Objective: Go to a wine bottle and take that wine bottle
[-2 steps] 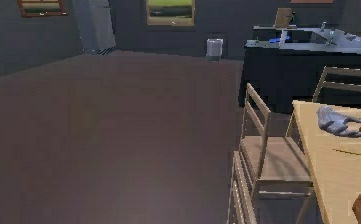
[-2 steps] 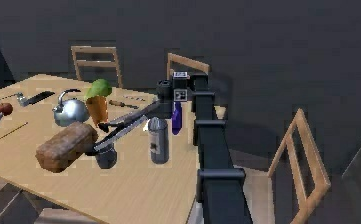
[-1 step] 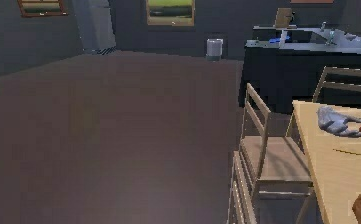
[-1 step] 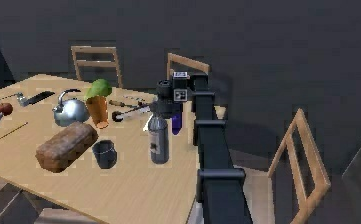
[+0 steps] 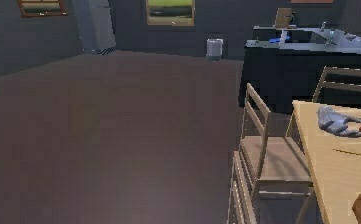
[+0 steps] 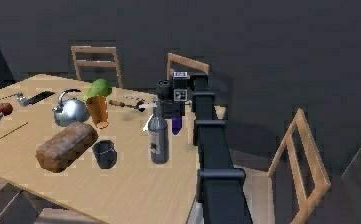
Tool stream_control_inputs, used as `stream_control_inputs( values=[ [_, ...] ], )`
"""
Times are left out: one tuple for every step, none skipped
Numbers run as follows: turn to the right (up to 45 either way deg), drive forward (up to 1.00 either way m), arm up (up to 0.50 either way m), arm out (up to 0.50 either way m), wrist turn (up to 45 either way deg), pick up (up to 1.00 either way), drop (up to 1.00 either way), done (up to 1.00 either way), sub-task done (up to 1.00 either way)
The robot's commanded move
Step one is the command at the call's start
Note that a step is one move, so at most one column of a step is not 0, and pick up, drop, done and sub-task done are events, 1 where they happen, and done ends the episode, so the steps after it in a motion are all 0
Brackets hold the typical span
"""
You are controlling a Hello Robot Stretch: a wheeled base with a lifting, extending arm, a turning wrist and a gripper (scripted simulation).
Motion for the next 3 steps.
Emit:
stream_control_inputs(
  values=[
    [0.0, 0.00, 0.00, 0.00, 0.0, 1.00, 0.00, 0.00, 0.00],
    [0.0, 0.00, 0.06, 0.00, 0.0, 0.00, 0.00, 0.00, 0.00],
    [0.0, 0.00, 0.00, 0.00, 0.0, 0.00, 0.00, 1.00, 0.00]
  ],
)
